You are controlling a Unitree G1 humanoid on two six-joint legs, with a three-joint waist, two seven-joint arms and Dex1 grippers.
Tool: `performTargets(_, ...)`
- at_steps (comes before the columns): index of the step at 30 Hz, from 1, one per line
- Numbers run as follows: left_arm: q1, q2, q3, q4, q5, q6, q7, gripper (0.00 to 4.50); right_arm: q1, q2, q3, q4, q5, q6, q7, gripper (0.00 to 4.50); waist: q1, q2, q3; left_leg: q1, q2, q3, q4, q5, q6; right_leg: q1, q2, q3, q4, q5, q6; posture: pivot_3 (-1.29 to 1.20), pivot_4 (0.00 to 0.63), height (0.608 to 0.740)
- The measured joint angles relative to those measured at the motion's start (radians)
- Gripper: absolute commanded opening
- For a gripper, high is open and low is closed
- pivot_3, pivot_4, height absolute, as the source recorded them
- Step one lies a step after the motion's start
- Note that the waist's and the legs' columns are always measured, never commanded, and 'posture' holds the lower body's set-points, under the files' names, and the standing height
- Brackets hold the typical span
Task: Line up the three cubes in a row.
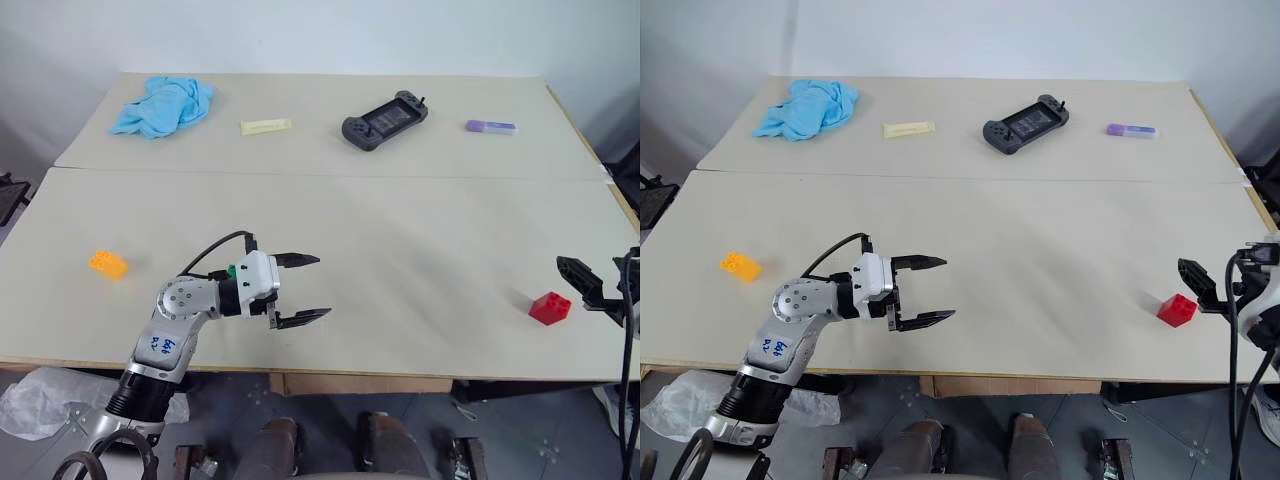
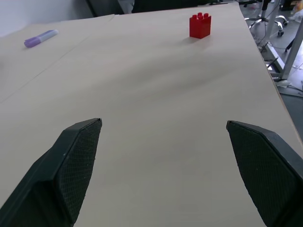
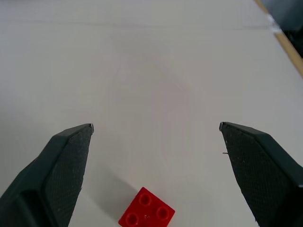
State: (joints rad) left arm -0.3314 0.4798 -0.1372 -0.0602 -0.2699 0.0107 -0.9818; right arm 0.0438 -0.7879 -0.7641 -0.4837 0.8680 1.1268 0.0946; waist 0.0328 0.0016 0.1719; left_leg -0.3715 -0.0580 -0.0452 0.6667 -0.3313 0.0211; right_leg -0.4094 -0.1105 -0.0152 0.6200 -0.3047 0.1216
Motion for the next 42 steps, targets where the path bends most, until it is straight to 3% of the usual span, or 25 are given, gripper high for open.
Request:
performTargets(4, 0.001, -0.009, -0.003, 0.0, 0.001, -0.002, 0.0, 4.48, -0.03, 0.017, 0.036, 0.007, -0.018, 0.126, -0.083, 4.5, -0.001, 0.0, 0.0, 0.0, -0.001, 0.001, 0.0, 0.0, 0.001, 0.0, 0.0, 0.0, 0.0, 0.001, 0.001, 0.0, 0.15, 0.74)
performTargets(13, 0.001, -0.016, -0.02, 0.013, 0.004, -0.013, -0.003, 4.48, -0.099, 0.213, 0.05, -0.027, -0.051, 0.321, -0.197, 4.5, -0.009, 0.0, 0.0, 0.0, -0.001, 0.001, 0.0, 0.0, 0.001, 0.0, 0.0, 0.001, 0.002, 0.001, 0.001, 0.0, 0.15, 0.74)
performTargets(17, 0.001, -0.015, -0.02, 0.016, 0.004, -0.013, -0.002, 4.5, -0.093, 0.242, 0.051, -0.035, -0.096, 0.323, -0.2, 3.64, -0.008, 0.001, 0.0, 0.0, -0.001, 0.001, 0.0, 0.0, 0.001, 0.0, 0.0, 0.001, 0.002, 0.001, 0.001, 0.0, 0.15, 0.74)
performTargets(23, 0.001, -0.015, -0.02, 0.016, 0.004, -0.014, -0.002, 4.5, -0.097, 0.274, 0.064, -0.057, -0.143, 0.314, -0.188, 1.54, -0.009, 0.001, 0.0, 0.0, -0.001, 0.001, 0.0, 0.0, 0.001, 0.0, 0.001, 0.001, 0.002, 0.001, 0.001, 0.0, 0.15, 0.74)
performTargets(26, 0.001, -0.011, -0.02, 0.016, 0.005, -0.014, -0.002, 4.5, -0.097, 0.273, 0.084, -0.064, -0.163, 0.3, -0.165, 1.44, -0.01, 0.001, 0.0, 0.0, -0.001, 0.001, 0.0, 0.0, 0.001, 0.0, 0.001, 0.001, 0.002, 0.001, 0.001, 0.0, 0.15, 0.74)
performTargets(30, 0.006, 0.002, -0.019, 0.014, 0.007, -0.018, 0.001, 4.5, -0.095, 0.188, 0.183, -0.065, -0.165, 0.177, -0.014, 1.44, -0.014, 0.001, 0.0, 0.0, 0.0, 0.003, -0.001, 0.0, 0.001, -0.001, 0.002, 0.002, 0.002, 0.001, 0.001, 0.0, 0.15, 0.74)
performTargets(37, 0.042, 0.028, -0.009, -0.028, 0.007, -0.006, 0.026, 4.5, -0.106, -0.053, 0.441, 0.018, -0.215, -0.139, 0.433, 1.44, -0.013, 0.0, 0.0, 0.0, 0.0, 0.003, 0.0, 0.0, 0.002, -0.001, 0.003, 0.002, 0.0, 0.001, 0.001, 0.0, 0.15, 0.74)
performTargets(42, 0.069, 0.055, 0.02, -0.062, 0.006, 0.01, 0.034, 4.5, -0.284, -0.146, 0.727, 0.148, -0.361, -0.434, 0.762, 1.44, -0.021, -0.002, 0.001, 0.001, 0.0, 0.003, 0.0, 0.0, 0.001, -0.001, 0.003, 0.0, -0.001, 0.001, 0.001, 0.0, 0.15, 0.74)
